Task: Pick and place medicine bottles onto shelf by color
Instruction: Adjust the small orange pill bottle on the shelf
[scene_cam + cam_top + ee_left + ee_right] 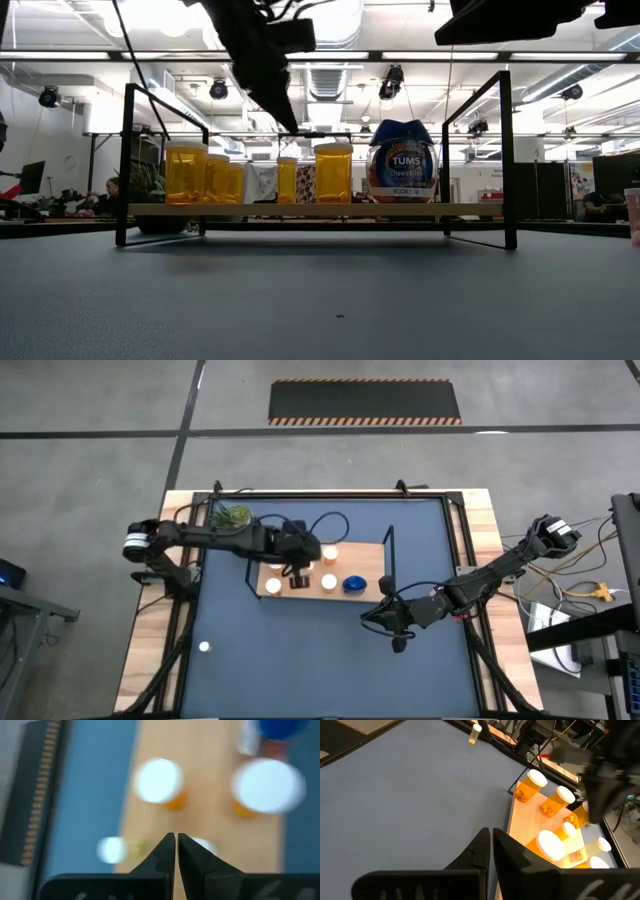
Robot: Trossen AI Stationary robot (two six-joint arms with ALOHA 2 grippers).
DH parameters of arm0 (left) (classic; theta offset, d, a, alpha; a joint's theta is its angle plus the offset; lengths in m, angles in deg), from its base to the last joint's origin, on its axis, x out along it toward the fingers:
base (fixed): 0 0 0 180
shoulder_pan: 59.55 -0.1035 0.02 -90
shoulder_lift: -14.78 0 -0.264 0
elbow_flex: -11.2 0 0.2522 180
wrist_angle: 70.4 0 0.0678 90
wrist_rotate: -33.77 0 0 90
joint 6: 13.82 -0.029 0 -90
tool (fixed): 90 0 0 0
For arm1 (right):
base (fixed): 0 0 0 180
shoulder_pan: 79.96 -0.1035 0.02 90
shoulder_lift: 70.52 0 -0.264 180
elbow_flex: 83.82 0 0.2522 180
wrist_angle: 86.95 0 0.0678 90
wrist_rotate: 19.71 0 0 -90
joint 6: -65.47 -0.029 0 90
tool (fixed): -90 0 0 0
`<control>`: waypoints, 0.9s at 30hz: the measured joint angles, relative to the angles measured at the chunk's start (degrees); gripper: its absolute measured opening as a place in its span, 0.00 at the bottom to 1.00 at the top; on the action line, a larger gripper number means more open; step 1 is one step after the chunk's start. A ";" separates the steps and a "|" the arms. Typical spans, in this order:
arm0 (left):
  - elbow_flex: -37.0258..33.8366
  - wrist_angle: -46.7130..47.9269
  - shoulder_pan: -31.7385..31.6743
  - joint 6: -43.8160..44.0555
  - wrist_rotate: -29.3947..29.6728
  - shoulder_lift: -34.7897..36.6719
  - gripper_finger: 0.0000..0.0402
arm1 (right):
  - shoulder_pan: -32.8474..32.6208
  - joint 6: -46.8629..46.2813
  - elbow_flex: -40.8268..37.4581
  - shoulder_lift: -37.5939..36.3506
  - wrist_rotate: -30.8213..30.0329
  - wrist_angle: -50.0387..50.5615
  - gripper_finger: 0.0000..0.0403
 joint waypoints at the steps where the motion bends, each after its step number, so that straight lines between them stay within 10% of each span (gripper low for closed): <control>1: -0.48 0.24 0.60 0.63 -1.12 0.04 0.01 | 0.00 0.00 0.00 0.00 0.00 -0.01 0.03; 27: -7.98 -7.52 1.87 4.45 1.10 -0.17 0.01 | 0.00 -0.24 0.00 0.00 0.00 0.17 0.03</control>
